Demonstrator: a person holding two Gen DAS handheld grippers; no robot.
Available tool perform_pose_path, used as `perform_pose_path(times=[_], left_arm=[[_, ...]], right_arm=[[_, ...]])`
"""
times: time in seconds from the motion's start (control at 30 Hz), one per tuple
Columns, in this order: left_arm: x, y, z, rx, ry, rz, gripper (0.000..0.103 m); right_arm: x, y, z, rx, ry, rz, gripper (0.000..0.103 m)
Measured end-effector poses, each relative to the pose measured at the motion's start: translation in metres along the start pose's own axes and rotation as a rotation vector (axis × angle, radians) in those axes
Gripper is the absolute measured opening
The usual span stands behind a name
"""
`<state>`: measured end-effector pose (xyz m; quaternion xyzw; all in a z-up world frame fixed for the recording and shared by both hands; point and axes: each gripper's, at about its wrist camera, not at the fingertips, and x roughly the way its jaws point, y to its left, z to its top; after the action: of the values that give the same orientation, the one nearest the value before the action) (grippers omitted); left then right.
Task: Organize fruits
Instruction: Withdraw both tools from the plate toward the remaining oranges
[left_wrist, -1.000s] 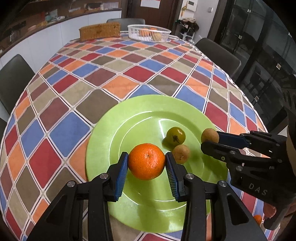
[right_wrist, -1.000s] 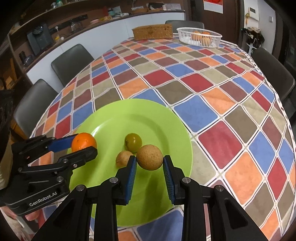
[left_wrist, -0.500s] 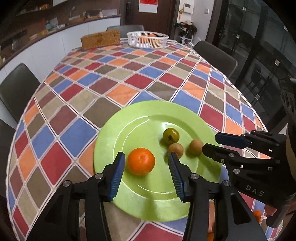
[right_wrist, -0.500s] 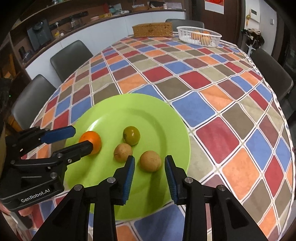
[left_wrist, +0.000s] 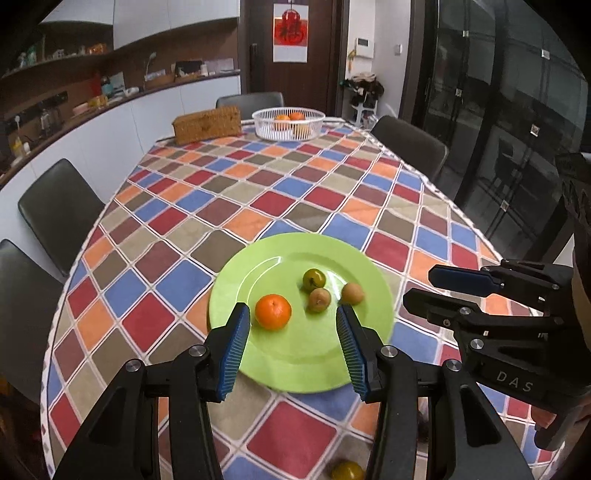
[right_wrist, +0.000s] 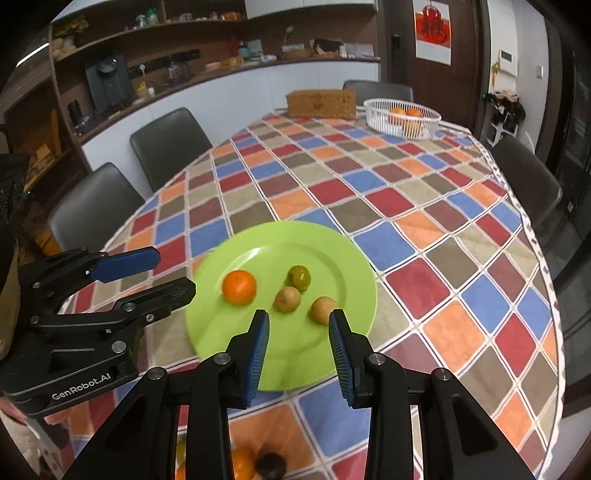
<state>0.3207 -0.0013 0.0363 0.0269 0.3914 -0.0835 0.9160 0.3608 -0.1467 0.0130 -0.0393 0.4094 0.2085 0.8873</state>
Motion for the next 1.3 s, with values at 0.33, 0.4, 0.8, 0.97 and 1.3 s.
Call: perform_pose_path(times=[0.33, 0.4, 0.8, 0.97, 1.3], left_arm=[[-0.065, -0.021, -0.028, 0.024, -0.117, 0.012, 0.061], [-0.075, -0.026, -0.034, 0.028, -0.133, 0.020, 0.063], [-0.102, -0.047, -0.074, 0.004, -0.128, -0.001, 0.072], [-0.103, -0.052, -0.088, -0.005, -0.110, 0.003, 0.074], [-0.084, -0.056, -0.117, -0.029, -0.028, 0.000, 0.074]], right_arm=[[-0.059, 0.010, -0.029, -0.004, -0.094, -0.045, 0.050], [-0.070, 0.011, -0.036, -0.005, -0.112, -0.053, 0.057], [-0.110, 0.011, -0.082, 0.055, -0.149, -0.082, 0.069], [-0.114, 0.008, -0.102, 0.080, -0.143, -0.106, 0.069], [-0.098, -0.002, -0.137, 0.146, -0.065, -0.121, 0.069]])
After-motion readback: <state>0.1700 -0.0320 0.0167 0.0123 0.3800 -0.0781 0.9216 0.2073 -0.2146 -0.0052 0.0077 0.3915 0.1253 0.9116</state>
